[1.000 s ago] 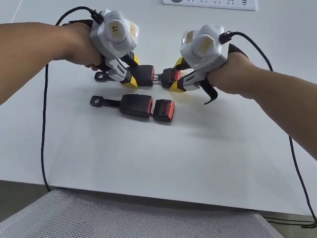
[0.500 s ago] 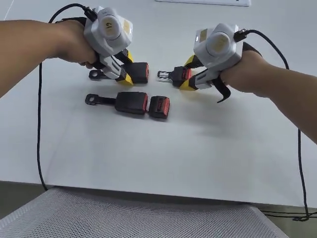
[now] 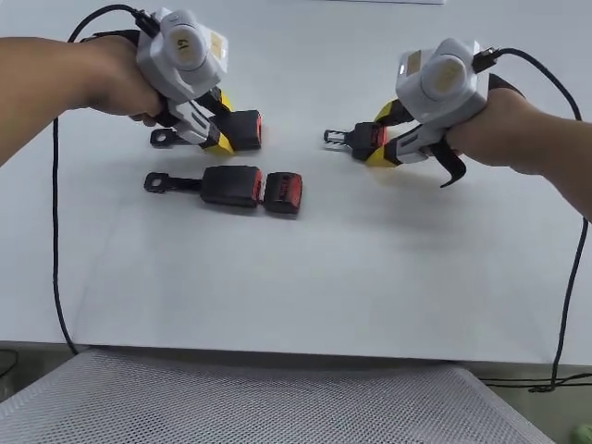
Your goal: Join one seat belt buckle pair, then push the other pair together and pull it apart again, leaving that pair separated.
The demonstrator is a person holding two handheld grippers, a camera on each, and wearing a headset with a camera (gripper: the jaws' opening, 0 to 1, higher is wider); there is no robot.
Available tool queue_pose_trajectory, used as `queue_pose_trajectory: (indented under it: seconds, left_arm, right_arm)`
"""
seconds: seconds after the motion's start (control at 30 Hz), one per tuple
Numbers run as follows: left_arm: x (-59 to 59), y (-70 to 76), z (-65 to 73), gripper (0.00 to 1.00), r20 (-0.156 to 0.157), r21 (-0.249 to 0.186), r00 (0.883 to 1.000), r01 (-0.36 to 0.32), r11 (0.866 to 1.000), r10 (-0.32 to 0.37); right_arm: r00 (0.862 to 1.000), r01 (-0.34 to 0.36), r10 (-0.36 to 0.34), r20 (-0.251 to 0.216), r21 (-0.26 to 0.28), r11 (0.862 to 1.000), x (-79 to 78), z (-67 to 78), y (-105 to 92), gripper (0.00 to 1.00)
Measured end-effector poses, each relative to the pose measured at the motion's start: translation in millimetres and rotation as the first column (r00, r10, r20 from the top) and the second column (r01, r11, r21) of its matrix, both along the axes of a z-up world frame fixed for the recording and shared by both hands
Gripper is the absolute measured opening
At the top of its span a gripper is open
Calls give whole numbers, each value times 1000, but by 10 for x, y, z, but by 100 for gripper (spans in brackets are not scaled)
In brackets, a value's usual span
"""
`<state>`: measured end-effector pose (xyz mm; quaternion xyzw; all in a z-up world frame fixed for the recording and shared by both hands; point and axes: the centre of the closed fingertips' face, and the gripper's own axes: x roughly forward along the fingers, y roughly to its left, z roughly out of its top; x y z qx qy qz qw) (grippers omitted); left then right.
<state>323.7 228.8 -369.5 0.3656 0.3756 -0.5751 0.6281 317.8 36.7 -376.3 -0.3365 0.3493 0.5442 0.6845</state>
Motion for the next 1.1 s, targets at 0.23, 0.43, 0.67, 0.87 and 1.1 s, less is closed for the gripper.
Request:
queue_pose_trajectory:
  seconds: [0.23,0.43,0.67,0.87,1.1]
  left_arm:
    - [-1,6,1,34,5,-1,1000,4,1000,-4]
    - [-11,-1,5,34,24,4,999,42,999,-42]
    - [-8,2,3,34,34,10,998,46,999,-46]
    - [-25,-3,4,34,50,24,997,52,998,-53]
    - [7,-7,4,34,90,62,993,76,995,-81]
  right_arm:
    - [1000,13,-13,-7,-33,999,-52,16,-194,35]
    - [1000,20,-20,-10,-50,999,-99,38,-322,35]
    - [999,25,-27,-22,-74,997,-137,55,-488,36]
    - [999,31,-33,-23,-93,995,-140,63,-530,38]
    - [1000,24,-22,19,-126,992,-128,93,-519,41]
